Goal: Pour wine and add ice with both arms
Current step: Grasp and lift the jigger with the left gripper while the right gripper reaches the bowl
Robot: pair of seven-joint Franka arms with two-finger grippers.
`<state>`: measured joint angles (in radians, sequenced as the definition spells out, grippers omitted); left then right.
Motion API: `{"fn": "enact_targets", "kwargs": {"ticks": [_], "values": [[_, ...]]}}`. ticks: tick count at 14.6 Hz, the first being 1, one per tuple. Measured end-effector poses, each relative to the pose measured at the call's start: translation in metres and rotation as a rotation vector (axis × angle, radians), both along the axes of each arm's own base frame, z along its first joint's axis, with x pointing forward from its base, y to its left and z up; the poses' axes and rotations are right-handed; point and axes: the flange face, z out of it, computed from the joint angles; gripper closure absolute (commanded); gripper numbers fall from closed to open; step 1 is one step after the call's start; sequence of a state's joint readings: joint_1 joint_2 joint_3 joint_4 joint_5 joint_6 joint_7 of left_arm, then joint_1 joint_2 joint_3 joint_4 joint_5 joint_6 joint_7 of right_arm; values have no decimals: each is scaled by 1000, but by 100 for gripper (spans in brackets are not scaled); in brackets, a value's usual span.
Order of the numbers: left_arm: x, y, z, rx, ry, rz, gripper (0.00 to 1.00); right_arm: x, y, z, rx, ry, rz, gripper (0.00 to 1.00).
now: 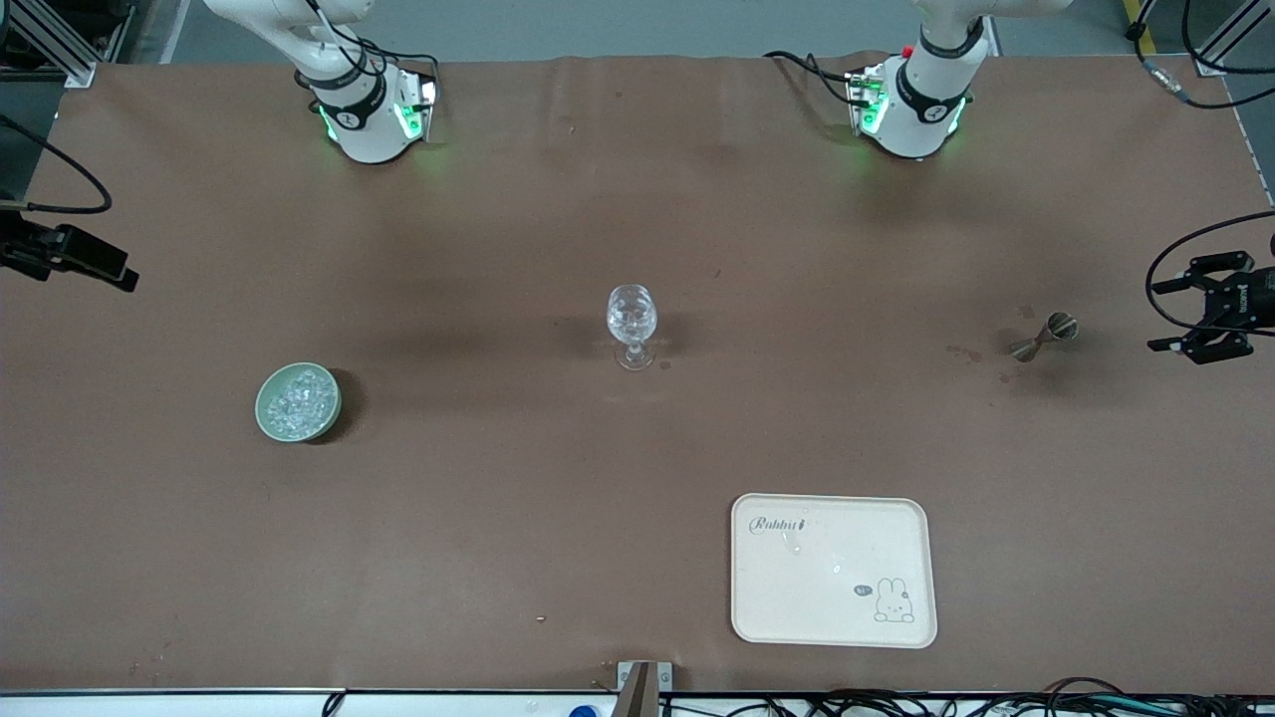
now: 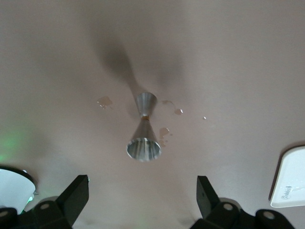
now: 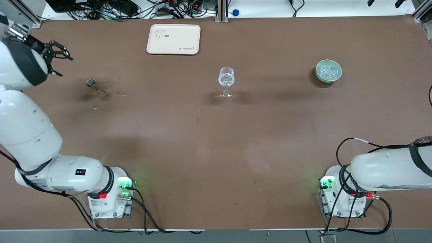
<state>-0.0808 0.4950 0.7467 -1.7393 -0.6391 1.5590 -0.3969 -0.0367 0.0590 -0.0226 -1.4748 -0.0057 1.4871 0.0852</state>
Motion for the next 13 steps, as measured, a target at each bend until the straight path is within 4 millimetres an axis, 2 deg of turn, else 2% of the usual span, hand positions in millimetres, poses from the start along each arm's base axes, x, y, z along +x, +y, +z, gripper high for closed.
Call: {"fn": "enact_targets", "kwargs": {"ticks": [3,8,13], "values": [[-13,19,-45,-82,20,55,0,0,0,0,0,1,0,0],[-31,22,-115,-188,46,98,0,0,0,-1,0,1,1,0],[-52,18,-154,-252,57,166,2,0,0,-1,1,1,1,0]]}}
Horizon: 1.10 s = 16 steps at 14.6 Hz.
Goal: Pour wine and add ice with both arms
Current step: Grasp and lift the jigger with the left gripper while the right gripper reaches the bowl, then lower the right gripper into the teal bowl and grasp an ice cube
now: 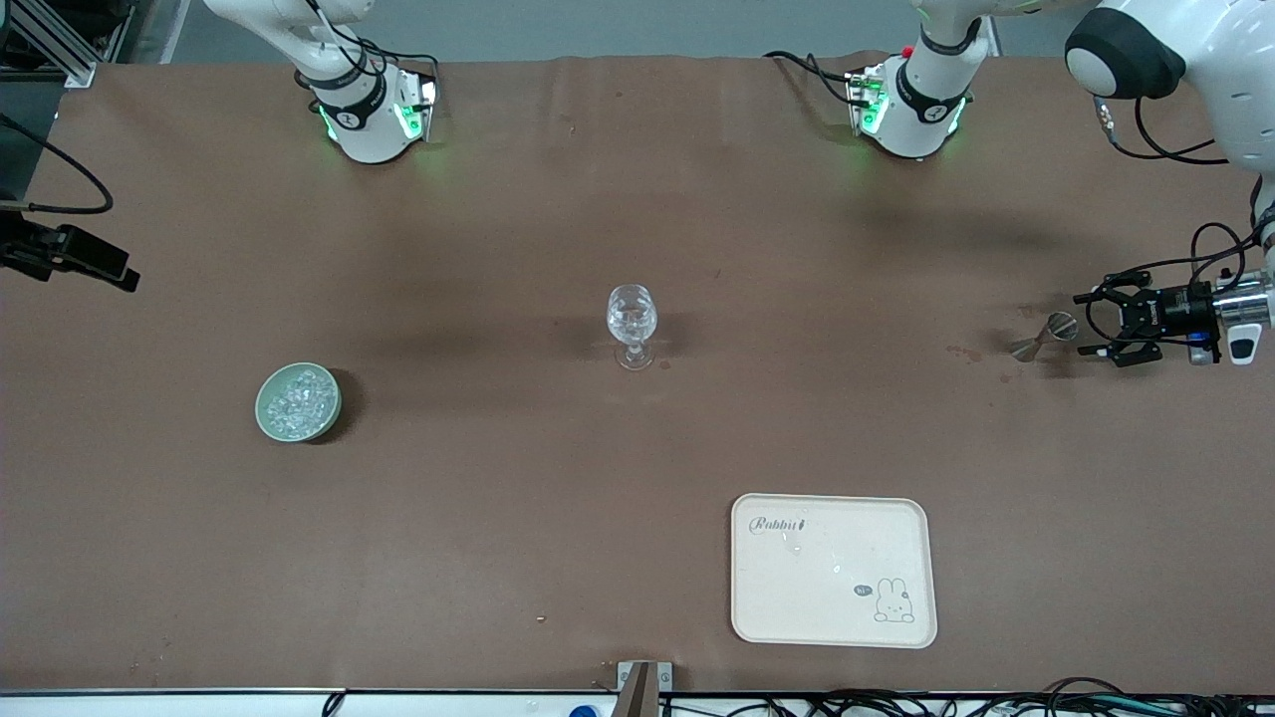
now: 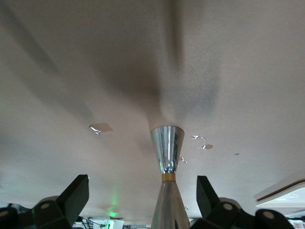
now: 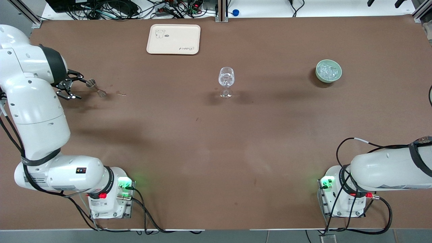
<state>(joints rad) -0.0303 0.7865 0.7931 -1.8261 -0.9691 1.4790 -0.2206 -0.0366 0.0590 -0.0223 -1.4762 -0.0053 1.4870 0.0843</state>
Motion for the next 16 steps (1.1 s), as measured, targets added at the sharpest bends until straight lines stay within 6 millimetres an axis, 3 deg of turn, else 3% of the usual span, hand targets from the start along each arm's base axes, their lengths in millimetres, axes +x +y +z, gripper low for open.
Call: {"fn": "enact_targets", "kwargs": {"ticks": [6,8,12,16], "values": [[-18,-9,-24,-72,-14,103,5,0,0,-1,0,-1,0,0],[-20,-11,-29,-86,-20,128,5,4,-1,-12,0,-6,0,0],[-19,-14,-31,-111,-36,158,7,19,-3,-73,-2,-19,-1,0],[-22,-13,-32,-130,-44,181,11,27,-4,-161,-3,-36,14,0]]}}
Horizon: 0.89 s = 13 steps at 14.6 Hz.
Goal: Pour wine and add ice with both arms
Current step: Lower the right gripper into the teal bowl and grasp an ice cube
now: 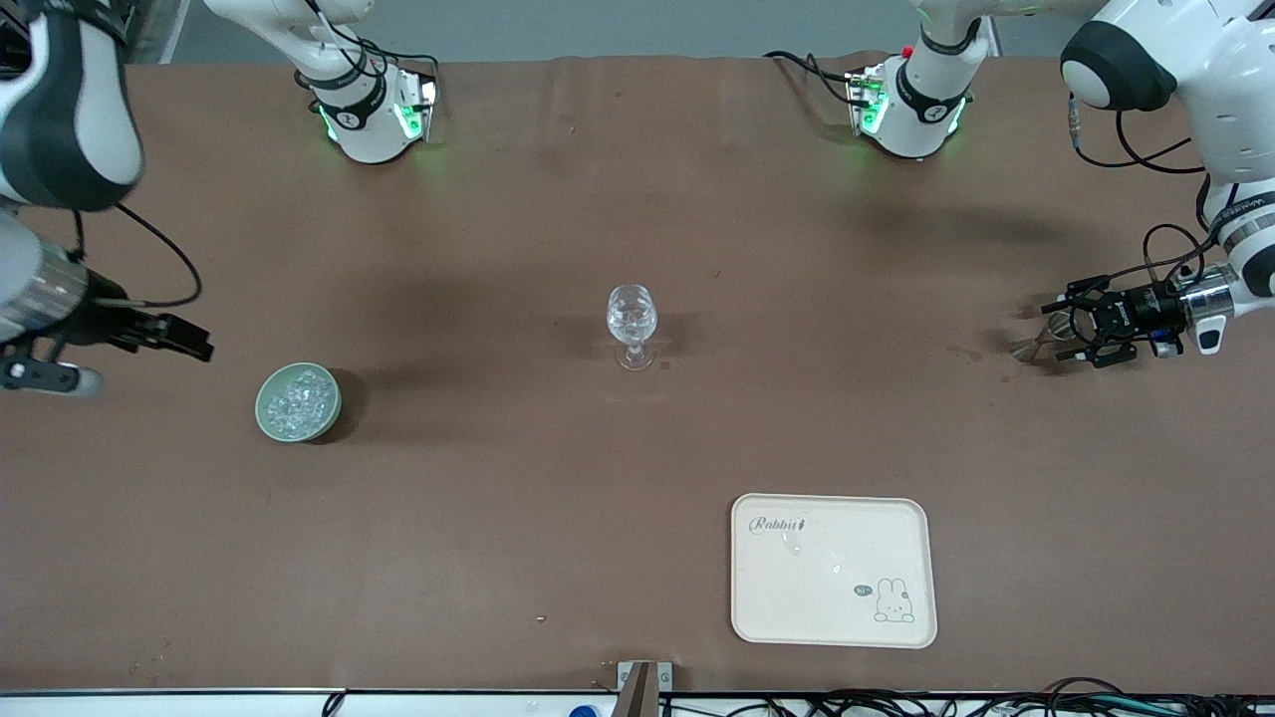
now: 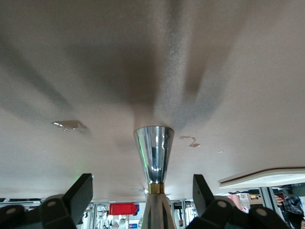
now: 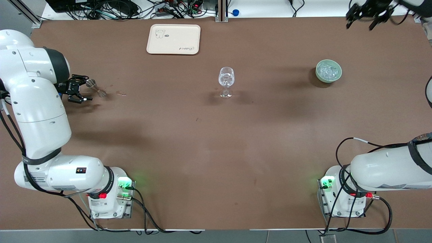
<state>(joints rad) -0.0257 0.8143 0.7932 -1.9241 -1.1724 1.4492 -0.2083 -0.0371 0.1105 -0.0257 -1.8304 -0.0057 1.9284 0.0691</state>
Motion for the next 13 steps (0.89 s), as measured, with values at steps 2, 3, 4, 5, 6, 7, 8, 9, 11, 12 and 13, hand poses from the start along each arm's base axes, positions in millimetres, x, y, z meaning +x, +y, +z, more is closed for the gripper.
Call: {"fn": "enact_targets", "kwargs": {"ticks": [2,3,4,5,6,7,8,9,11,12,13], "values": [[-2,-1,-2,-15,-5,21,11,-1,-1,-46,-1,-5,14,0],[-3,-2,-4,-21,-5,28,13,-2,-1,-68,-1,-6,17,0],[-5,-3,-5,-27,-3,31,13,-3,-1,-89,-2,-6,19,0],[-5,-3,-6,-30,-2,35,13,-4,-1,-108,-2,-8,20,0],[-5,-4,-6,-36,-6,43,15,-7,-1,-128,-3,-9,21,0],[-4,-5,-7,-42,-7,54,16,-10,-1,-147,-3,-8,22,0],[-3,-7,-7,-49,-7,63,18,-14,-1,-163,-3,-7,22,0],[-1,-8,-7,-54,-7,69,20,-17,0,-176,-3,-3,23,4],[1,-11,-8,-60,-9,72,23,-19,0,-192,-3,4,31,18],[2,-12,-8,-64,-13,75,27,-19,0,-197,-3,-2,45,26],[3,-13,-9,-67,-15,77,34,-19,-1,-202,-4,-2,63,34]]}}
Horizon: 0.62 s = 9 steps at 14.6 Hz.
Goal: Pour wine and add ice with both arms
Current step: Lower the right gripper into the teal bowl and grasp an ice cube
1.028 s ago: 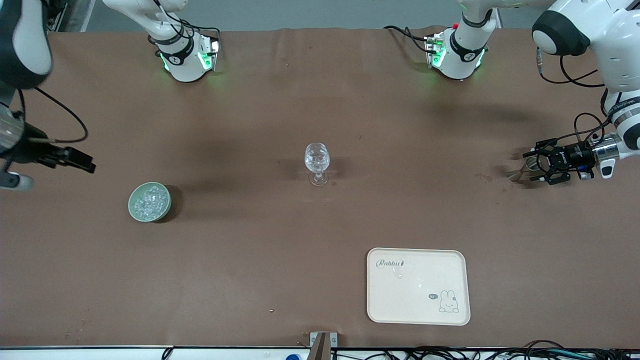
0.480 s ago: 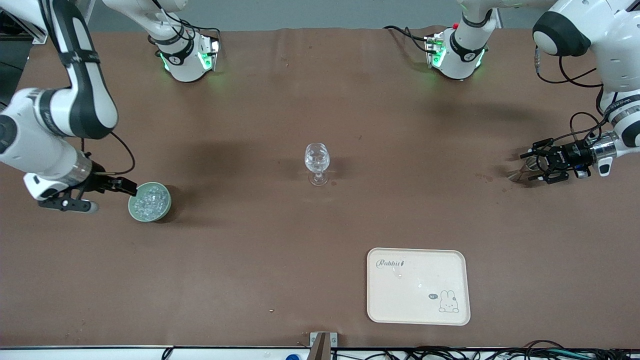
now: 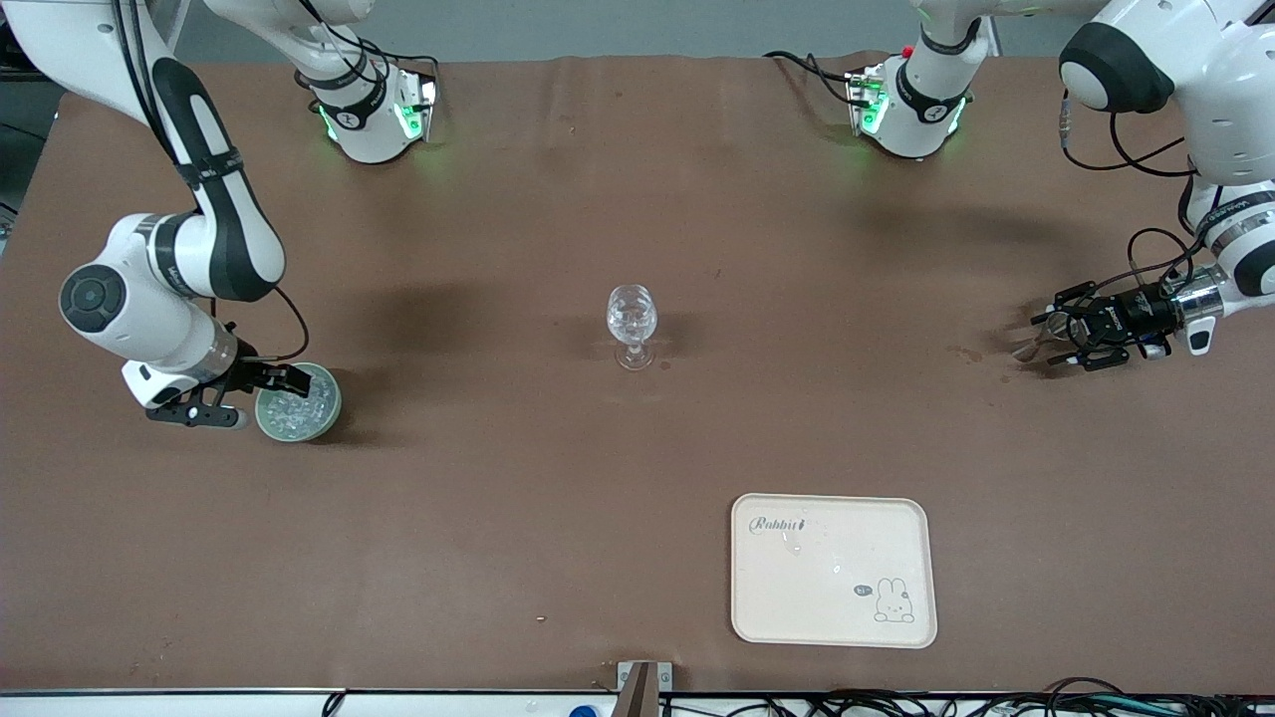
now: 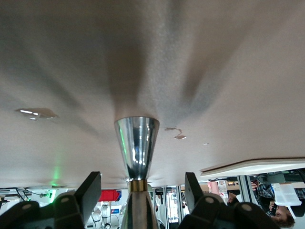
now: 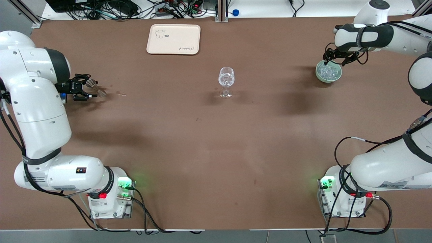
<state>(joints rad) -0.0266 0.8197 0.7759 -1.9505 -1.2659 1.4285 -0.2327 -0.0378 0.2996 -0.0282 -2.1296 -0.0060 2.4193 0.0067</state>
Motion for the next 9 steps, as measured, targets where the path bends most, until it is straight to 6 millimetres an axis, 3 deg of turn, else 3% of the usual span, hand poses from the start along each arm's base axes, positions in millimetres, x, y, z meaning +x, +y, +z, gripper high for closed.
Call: {"fn": "enact_targets", "kwargs": {"ticks": [1,3,4,5,9], "values": [[1,-1,-1,-3,-2,1,46,-1,-1,-5,0,4,17,36],[1,-2,-1,-8,5,11,82,-2,-2,-11,0,14,37,37],[1,-2,-1,-11,12,18,94,-3,-2,-14,0,12,39,38],[1,-3,0,-20,14,19,99,-4,-2,-17,0,12,41,41],[-1,-3,2,-60,14,20,100,-12,-1,-31,-1,-8,46,43]]}}
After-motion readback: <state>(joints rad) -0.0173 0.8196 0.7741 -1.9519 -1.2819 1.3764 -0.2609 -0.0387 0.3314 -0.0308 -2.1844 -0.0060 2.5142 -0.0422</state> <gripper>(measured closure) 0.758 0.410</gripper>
